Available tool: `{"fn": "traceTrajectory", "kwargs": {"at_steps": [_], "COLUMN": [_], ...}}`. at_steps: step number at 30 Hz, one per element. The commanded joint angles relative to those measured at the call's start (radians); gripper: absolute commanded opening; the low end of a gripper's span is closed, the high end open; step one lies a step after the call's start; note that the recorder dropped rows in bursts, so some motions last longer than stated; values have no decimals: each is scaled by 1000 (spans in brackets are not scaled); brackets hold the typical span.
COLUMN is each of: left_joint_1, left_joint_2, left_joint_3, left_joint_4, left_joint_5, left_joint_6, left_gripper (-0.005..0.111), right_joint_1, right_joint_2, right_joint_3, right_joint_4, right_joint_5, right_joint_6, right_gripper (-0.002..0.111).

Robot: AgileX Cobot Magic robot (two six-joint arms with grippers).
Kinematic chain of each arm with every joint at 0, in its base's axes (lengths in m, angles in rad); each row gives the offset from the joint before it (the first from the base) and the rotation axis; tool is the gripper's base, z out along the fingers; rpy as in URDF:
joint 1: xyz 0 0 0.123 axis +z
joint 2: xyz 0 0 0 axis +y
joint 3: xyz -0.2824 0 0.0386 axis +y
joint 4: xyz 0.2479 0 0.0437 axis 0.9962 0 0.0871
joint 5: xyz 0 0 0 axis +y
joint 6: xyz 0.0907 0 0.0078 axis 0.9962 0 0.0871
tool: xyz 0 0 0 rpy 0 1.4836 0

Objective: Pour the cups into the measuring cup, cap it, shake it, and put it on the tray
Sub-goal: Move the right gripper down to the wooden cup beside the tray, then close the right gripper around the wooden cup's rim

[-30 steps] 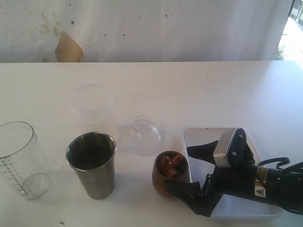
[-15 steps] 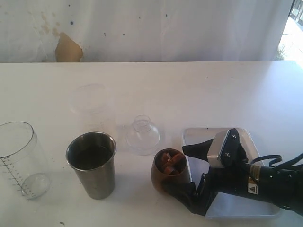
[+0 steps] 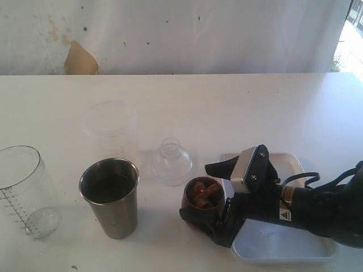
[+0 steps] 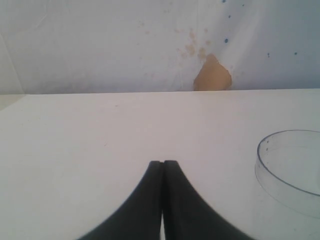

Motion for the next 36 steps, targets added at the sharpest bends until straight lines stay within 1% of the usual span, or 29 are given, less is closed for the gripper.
{"fn": "traceTrajectory", "kwargs": {"at_steps": [1, 10, 21, 28, 32, 36], "left_joint_1": [-4, -4, -4, -4, -4, -4], "left_joint_2": [-4, -4, -4, -4, -4, -4], "left_joint_3": [5, 5, 5, 5, 5, 5], "left_joint_4": [-2, -2, -2, -2, -2, -2], "left_joint_5": [-11, -11, -11, -11, -11, -11], "left_joint_6": [2, 2, 2, 2, 2, 2], "left_gripper": [0, 0, 0, 0, 0, 0], "right_joint_1": [1, 1, 1, 1, 1, 1], "right_joint_2": [2, 3, 72, 73, 85, 111], "right_joint_3": [-2, -26, -69, -83, -90, -109], "right_joint_4": [8, 13, 9, 9, 9, 11], "right_joint_5": [45, 72, 61, -16, -16, 23], "right_joint_6": [-10, -6, -6, 14, 18, 18], "right_gripper": [105, 105, 105, 105, 105, 105]}}
